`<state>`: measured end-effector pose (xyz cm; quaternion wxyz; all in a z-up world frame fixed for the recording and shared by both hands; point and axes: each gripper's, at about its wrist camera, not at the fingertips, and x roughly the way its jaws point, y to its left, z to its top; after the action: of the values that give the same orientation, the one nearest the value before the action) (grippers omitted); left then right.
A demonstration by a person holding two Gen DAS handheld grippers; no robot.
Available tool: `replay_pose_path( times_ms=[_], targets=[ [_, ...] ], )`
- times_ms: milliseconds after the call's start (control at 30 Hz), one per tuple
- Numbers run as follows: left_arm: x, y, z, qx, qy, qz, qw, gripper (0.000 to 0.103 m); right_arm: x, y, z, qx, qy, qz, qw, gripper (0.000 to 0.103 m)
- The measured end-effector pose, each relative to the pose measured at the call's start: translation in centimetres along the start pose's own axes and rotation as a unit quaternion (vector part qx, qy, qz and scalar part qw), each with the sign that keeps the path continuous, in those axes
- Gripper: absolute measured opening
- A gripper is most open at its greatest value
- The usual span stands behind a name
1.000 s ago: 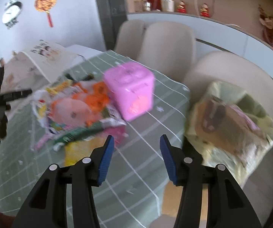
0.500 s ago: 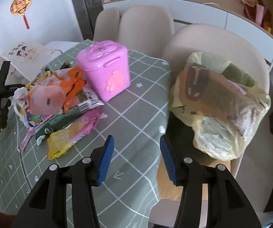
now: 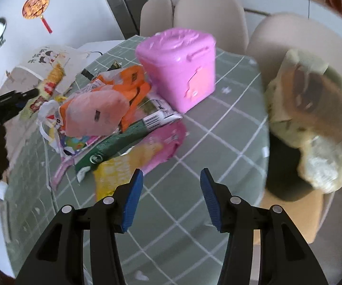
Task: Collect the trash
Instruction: 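Grasp the yellow snack packet with the right gripper while the left lifts the chip bag, then carry the chip bag into the bin and open the left gripper while the right carries the packet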
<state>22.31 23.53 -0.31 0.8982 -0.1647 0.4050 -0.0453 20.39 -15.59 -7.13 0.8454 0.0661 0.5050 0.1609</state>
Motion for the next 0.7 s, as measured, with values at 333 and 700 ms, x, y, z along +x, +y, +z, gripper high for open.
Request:
replay_pose_path(
  times_ms=[333,700],
  targets=[
    [-2.3,-4.2,-5.1,0.013,0.005,-0.006,0.9999,0.026,3.3,3.6,0.5,-0.039,0.026,-0.020,0.999,0.047],
    [-2.0,-7.1,-8.3,-0.003,0.030,-0.036,0.9989,0.026,-0.3,2.7,2.0,-0.037,-0.019,0.018,0.999,0.011]
  ],
)
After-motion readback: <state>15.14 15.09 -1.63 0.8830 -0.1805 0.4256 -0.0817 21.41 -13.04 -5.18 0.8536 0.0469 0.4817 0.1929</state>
